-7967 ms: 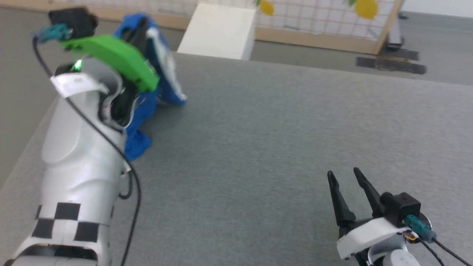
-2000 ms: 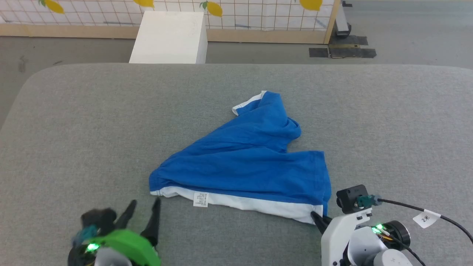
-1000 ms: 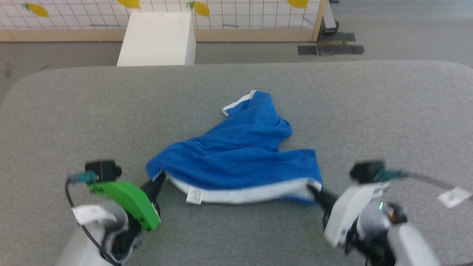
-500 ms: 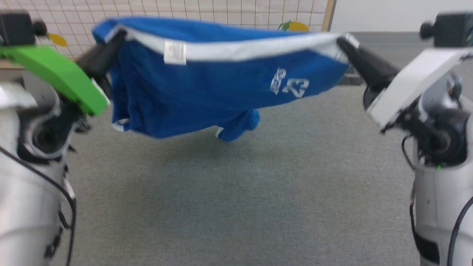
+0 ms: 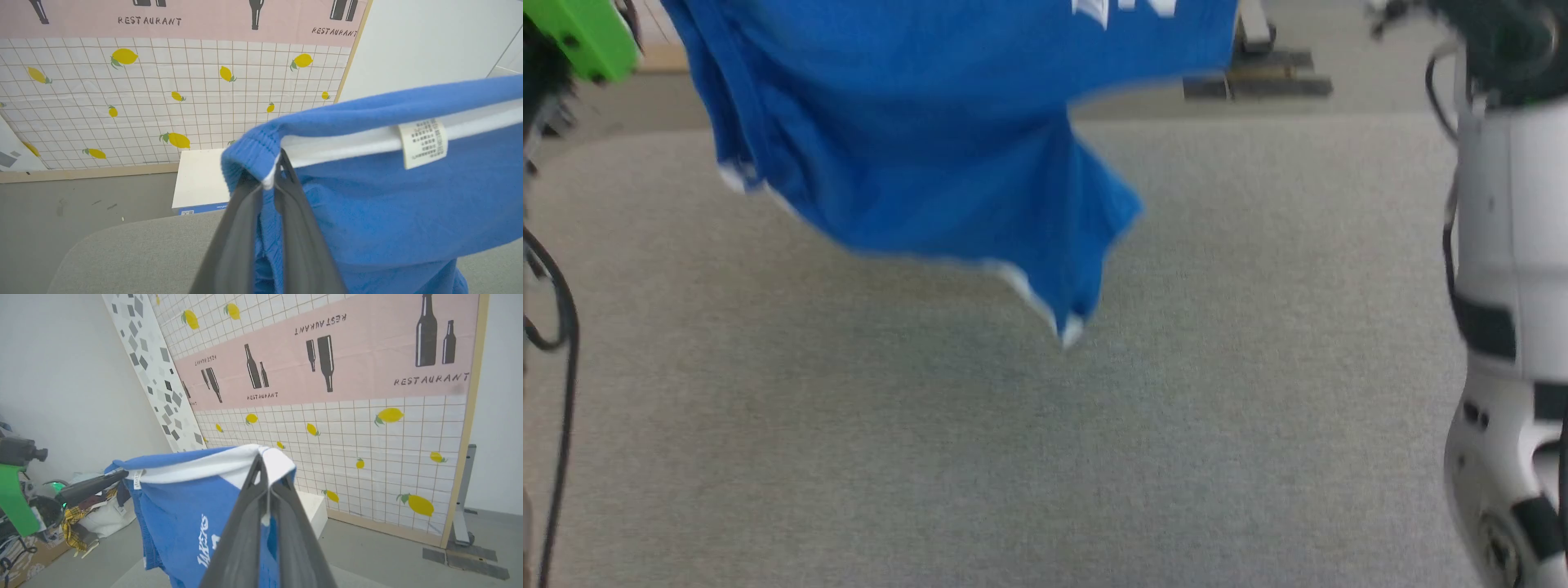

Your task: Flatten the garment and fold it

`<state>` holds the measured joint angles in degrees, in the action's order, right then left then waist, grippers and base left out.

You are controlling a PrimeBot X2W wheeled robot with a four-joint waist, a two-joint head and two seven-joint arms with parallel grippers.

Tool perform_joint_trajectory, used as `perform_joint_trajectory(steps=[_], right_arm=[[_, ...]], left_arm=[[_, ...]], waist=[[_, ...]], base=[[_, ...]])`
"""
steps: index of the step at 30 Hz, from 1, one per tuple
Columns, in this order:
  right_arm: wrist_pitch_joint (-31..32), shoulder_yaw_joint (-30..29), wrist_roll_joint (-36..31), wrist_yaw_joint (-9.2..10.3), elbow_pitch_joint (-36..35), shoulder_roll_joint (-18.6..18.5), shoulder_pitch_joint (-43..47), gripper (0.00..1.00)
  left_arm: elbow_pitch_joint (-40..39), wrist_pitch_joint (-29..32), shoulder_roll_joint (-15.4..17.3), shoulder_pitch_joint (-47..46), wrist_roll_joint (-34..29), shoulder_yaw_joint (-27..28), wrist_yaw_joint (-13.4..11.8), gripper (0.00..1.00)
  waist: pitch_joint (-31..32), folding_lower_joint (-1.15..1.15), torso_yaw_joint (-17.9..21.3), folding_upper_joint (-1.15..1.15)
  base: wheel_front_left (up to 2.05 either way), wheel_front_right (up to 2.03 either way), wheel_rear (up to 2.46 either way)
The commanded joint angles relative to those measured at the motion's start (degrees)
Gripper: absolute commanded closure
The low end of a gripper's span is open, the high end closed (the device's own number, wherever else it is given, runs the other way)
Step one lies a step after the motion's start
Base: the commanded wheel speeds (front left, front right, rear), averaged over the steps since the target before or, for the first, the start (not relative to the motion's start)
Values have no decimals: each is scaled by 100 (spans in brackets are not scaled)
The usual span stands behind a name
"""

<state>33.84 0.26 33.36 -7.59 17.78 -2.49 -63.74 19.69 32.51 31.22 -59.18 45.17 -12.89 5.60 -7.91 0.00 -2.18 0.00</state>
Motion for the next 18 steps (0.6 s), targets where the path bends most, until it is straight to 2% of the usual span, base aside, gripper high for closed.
perform_joint_trajectory(steps=[1,10,14,18], right_arm=[[-243,-11,-83,10,186,-39,-342,100],[-1438,121,-508,10,1481,-39,-1964,100],[-1750,240,-342,10,1886,-39,-2116,100],[-1949,612,-42,10,2073,-39,-1724,100]], left_arm=[[114,-90,116,-251,-62,-24,48,100],[726,-863,220,-1464,-299,-307,176,100],[920,-1382,172,-1525,-268,-545,185,100],[1075,-1769,158,-1133,2,-929,187,100]], waist=[[-631,0,265,0],[-1440,0,493,0],[-1657,0,515,0],[-1741,0,488,0]], base=[[0,0,0],[0,0,0],[0,0,0],[0,0,0]])
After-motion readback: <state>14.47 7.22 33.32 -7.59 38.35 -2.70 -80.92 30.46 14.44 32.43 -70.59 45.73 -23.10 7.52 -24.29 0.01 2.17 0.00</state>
